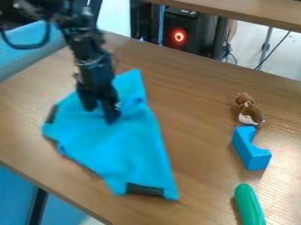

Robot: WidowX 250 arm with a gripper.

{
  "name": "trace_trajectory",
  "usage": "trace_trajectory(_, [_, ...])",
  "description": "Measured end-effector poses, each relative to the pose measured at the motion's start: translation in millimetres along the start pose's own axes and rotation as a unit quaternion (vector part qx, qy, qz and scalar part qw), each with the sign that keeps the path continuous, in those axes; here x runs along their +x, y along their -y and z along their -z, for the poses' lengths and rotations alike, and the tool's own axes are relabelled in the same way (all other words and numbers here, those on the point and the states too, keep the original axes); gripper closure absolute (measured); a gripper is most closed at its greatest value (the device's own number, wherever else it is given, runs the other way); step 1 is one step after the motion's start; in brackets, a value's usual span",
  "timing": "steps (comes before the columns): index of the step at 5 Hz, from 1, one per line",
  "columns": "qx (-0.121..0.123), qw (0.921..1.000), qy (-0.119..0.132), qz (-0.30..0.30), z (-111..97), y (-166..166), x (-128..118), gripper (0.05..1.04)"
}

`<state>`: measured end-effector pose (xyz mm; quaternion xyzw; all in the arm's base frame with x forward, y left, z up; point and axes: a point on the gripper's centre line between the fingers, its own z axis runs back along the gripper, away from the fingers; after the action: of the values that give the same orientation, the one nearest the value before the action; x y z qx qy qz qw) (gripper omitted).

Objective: Move the cloth of the table

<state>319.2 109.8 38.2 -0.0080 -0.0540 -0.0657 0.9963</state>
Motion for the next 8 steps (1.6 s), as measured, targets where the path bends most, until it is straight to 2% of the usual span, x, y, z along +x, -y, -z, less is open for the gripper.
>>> trace_trajectory(2, [0.010,0.9979,-0.010,-0.063,-8.7,-87.0,-49.5,0.084])
trace_trajectory(3, [0.017,0.9975,-0.008,-0.069,-11.1,-104.1,-64.8,0.084])
trace_trajectory(5, [0.018,0.9972,-0.012,-0.071,-7.7,-97.1,-63.2,0.084])
trace_trajectory(6, [0.027,0.9959,-0.013,-0.085,-6.2,-85.7,-49.5,0.085])
trace_trajectory(8, [0.003,0.9926,-0.027,-0.119,-6.0,-56.6,-18.9,0.086])
